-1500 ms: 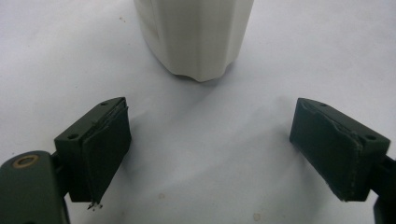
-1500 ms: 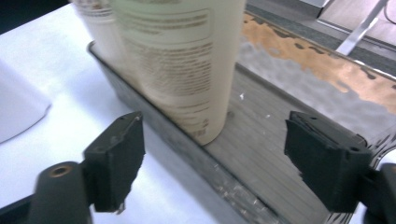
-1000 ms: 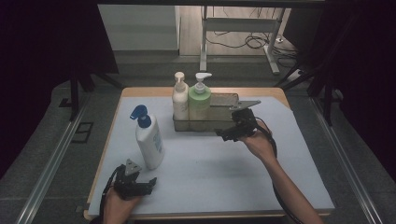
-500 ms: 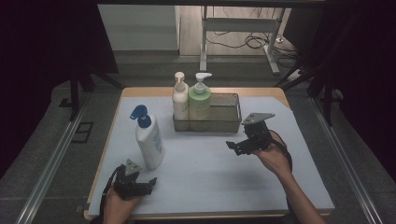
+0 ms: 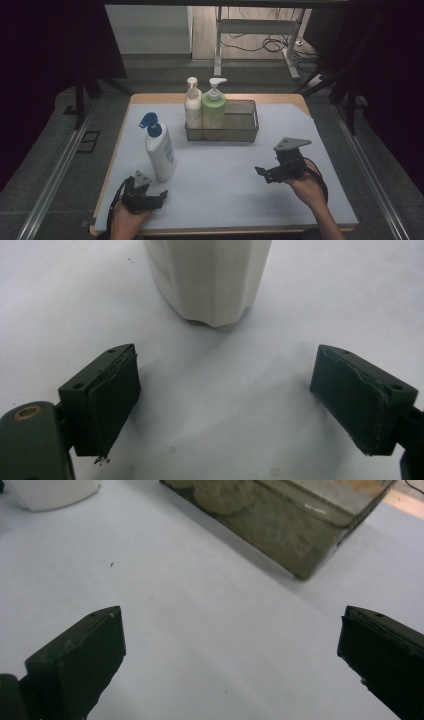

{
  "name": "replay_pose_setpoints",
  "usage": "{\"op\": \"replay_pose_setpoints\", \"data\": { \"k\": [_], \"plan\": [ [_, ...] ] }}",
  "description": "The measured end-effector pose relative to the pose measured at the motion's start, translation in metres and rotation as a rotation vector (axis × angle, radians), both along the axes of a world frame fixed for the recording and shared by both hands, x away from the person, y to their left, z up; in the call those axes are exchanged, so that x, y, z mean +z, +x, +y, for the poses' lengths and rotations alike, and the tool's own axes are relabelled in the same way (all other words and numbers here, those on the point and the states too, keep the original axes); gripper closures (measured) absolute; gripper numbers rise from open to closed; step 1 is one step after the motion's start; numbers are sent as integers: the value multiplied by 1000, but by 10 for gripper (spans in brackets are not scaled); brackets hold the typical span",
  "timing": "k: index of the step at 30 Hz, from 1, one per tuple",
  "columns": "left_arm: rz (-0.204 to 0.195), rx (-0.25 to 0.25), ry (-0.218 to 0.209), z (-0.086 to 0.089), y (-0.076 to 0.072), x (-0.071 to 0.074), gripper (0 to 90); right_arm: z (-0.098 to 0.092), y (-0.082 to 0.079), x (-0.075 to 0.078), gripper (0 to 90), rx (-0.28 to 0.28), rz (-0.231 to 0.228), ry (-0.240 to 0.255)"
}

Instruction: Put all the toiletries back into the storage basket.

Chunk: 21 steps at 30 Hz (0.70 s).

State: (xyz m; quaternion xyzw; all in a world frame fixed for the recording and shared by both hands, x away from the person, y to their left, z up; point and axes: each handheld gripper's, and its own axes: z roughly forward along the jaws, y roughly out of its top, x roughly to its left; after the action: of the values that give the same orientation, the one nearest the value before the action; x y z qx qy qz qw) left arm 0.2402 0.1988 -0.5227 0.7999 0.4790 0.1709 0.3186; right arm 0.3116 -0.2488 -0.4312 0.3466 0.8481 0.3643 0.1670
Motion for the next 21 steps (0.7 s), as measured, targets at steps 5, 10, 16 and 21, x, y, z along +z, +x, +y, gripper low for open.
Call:
{"op": "replay_pose_setpoints", "data": {
  "k": [5,10,16,21],
  "plan": [
    [1,2,-1,0,0,0,124,-8,-12,-11,0,-25,6,14],
    [3,0,-1,0,0,0,124,-12,-22,-31,0,-34,19,14],
    [5,-3,5,-1,1,2,133,-20,-23,-55,0,-60,48,18],
    [-6,-12,9,-3,1,4,188,-23,-25,-74,0,-70,67,18]
  ]
}}
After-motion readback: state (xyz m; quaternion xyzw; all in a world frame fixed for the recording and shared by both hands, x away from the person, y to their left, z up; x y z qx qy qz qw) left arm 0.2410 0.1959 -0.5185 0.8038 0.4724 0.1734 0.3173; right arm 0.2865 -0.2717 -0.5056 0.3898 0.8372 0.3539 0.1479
